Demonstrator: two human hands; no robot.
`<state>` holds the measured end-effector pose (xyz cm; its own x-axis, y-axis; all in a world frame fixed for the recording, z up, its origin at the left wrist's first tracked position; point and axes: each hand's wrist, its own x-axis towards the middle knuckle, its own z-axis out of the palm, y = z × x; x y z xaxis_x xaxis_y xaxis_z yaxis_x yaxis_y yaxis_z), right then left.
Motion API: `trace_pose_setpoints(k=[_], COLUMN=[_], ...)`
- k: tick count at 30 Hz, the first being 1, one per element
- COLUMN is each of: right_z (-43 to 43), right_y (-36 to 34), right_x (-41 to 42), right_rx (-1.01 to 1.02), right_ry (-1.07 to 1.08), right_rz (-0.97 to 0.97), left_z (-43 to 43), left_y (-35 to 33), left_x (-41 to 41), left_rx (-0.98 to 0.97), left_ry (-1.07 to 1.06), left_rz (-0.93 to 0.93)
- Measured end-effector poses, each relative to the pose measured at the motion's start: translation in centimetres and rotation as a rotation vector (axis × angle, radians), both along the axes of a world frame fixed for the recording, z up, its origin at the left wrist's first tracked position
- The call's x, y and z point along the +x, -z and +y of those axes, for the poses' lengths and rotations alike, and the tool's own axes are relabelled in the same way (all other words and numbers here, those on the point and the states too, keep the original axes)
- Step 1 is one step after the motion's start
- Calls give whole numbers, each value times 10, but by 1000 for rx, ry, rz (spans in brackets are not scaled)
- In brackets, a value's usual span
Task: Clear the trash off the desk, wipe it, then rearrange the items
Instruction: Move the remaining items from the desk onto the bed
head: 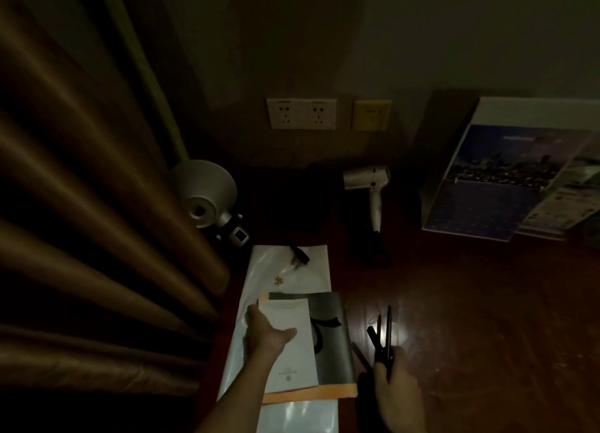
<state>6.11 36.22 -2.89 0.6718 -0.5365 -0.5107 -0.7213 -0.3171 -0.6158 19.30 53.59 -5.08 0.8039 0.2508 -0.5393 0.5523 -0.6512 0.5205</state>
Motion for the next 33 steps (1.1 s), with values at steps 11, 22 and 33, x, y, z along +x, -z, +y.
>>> trace_pose_setpoints(k=[11, 22, 33], right_z=[-8, -49, -88], right_y=[-1, -1, 7], right_x=[21, 138, 264], right_rx=[76, -118, -392], right_ry=[-45, -22, -140], right_rz=[-169, -132, 85], left_z=[2, -4, -7], left_y=[-9, 7, 7], left_x=[27, 47, 62], left_rx=[356, 327, 393], left_ry=[104, 184, 269], left_rz=[31, 131, 301])
